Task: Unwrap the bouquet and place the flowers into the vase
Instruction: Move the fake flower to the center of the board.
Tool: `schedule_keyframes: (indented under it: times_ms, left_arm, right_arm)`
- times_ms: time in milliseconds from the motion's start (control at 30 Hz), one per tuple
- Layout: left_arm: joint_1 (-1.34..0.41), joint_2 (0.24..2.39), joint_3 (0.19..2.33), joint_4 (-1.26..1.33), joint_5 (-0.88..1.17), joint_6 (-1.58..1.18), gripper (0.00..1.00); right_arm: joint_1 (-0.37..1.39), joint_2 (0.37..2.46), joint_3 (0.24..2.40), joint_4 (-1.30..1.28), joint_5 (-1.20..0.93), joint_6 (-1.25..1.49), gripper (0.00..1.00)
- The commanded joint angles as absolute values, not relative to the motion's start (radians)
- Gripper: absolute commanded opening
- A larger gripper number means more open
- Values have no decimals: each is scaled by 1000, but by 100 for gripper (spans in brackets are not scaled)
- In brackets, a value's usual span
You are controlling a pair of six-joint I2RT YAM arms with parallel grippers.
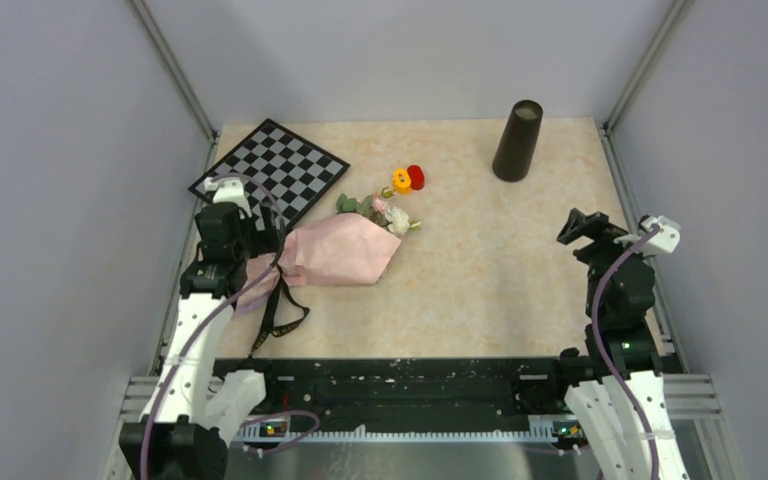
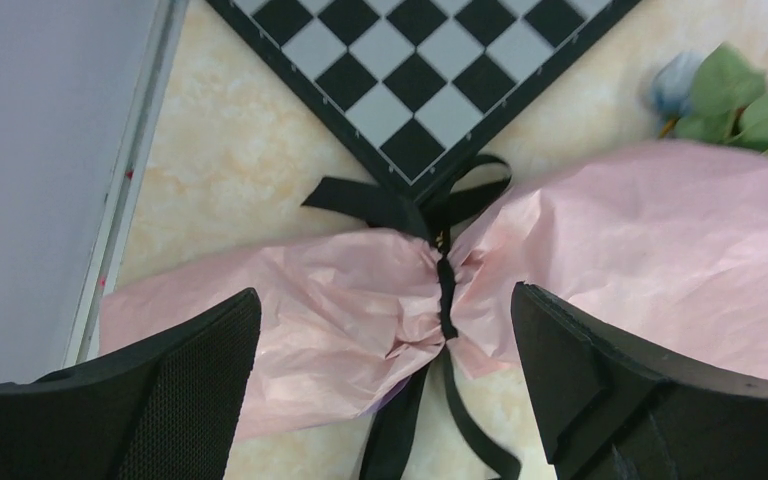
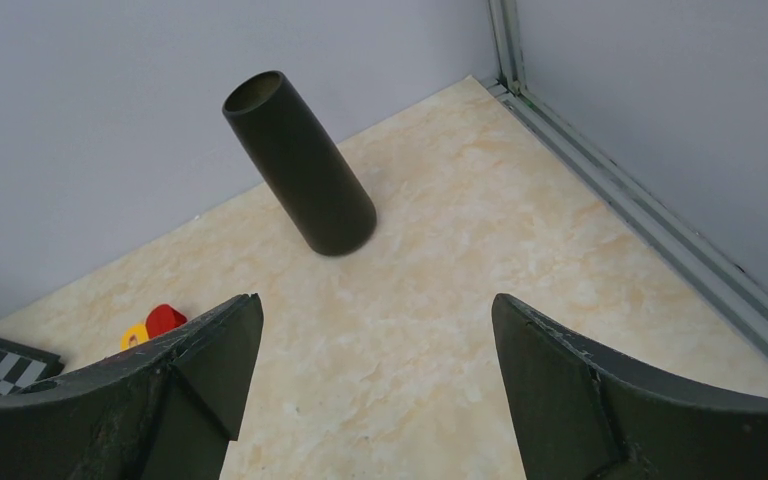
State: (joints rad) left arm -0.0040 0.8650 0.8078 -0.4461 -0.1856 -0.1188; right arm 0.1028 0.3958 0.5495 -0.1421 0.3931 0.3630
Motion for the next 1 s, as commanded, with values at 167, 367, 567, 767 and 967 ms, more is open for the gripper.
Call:
schedule_keyframes:
  times_ms: [167,367,567,767,967]
  left_arm:
    - [-7,1005,778,-461,-112,35,99]
    - [-6,1051,781,-442,55,19,99]
    - [-24,1095,782,-424,212,2,99]
    - [-97,1188,820,-459,216,3,87]
    - [-136,1255,862,-496,246,-49,65]
  right_arm:
    - [107,406,566,-87,352,369,88]
    - [106,391,560,-87,350,373,87]
    - [107,376,552,-89,362,376,85]
    - [107,373,550,-87,368,378,84]
    - [107,373,554,-88,377,378,82]
